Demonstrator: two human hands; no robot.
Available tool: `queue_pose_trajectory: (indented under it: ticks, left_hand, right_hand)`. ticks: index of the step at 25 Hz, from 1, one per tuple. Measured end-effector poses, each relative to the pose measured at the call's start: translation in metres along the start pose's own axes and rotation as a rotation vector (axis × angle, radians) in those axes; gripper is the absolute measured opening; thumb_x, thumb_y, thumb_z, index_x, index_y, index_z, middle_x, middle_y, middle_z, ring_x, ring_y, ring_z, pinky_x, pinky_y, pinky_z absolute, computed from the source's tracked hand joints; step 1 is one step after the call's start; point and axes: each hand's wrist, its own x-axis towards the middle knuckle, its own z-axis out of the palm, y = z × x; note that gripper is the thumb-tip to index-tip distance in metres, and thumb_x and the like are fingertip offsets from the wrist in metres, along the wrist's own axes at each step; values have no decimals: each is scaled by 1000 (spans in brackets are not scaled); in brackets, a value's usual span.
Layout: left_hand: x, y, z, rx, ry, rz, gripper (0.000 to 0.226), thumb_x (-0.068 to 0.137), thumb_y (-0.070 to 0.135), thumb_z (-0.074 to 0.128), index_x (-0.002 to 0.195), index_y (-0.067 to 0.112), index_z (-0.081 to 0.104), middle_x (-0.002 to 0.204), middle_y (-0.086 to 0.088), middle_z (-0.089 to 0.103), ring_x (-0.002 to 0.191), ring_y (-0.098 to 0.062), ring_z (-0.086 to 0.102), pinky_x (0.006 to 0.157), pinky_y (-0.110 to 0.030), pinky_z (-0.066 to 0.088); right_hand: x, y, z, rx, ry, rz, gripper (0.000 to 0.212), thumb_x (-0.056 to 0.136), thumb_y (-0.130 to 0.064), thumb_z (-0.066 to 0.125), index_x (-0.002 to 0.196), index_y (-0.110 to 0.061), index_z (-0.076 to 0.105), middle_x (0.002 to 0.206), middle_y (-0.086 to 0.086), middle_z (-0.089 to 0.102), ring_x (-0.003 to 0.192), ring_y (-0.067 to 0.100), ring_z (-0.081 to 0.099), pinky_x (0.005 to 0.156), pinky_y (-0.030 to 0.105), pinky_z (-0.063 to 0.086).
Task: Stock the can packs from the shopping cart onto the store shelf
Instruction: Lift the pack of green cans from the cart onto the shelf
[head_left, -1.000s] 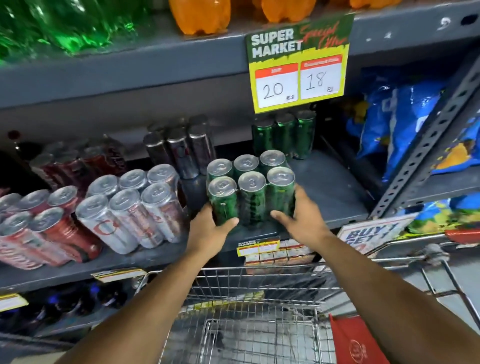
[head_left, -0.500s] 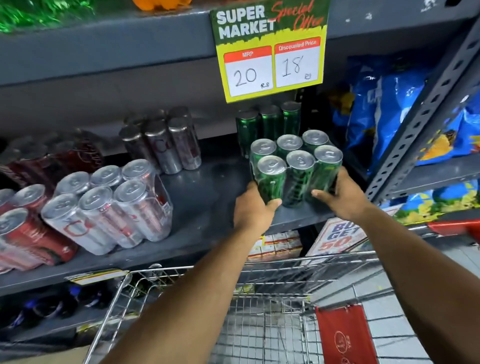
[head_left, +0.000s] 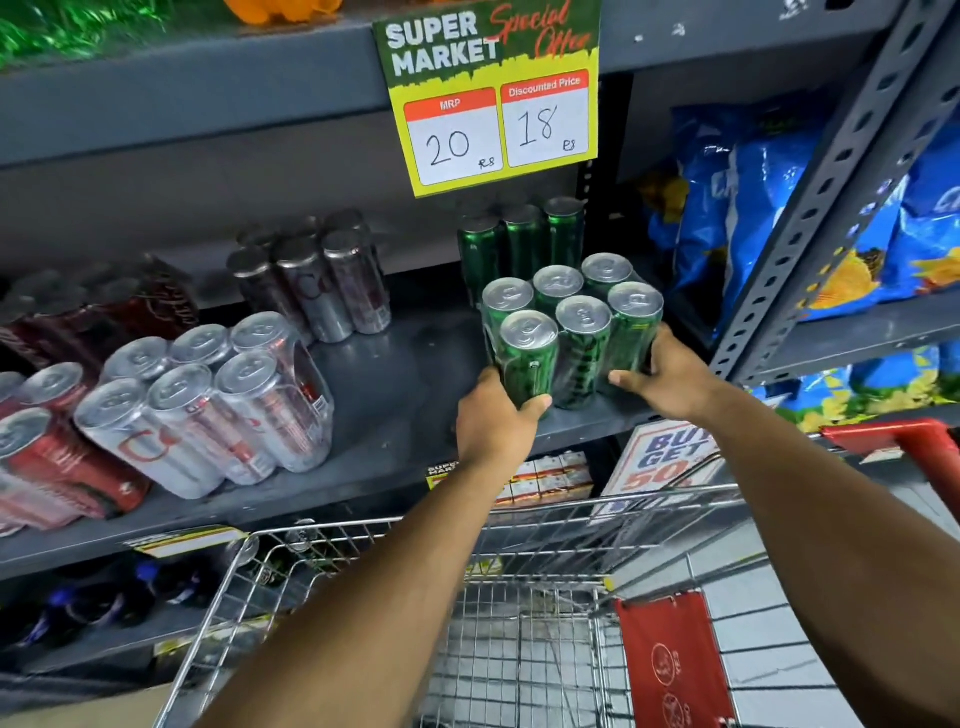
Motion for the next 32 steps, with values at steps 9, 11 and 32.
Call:
queue_pose_trajectory:
  ticks: [9,11,32]
  left_hand:
    - [-7,5,-4,9,-49,-8,48,73,38,73,113,15,57,113,-7,69,102,-27,65,85,-35,53]
    - [-8,5,-4,22,-48,-6,48,74,37,73,114,15,57,113,-7,69,102,-27,65,84,-34,52]
    - [-66,-166,-234,27,647,-97,30,80,14,63,109,12,53,101,-3,60,94,-24,58,81,-37,47]
  right_hand:
    - [-20,-7,-2,-13,-1,39,71,83,-19,69,139,-14,26,136,10,52,124,26,48,107,45,39]
    - [-22,-8,-2,-30,4,64,68,83,-21,69,137,-12,27,135,11,52,123,27,49,106,46,40]
    - [-111,-106,186,-197,-50,-528,49,85,-25,56,132,-18,44,130,7,44,117,21,49,100,30,39]
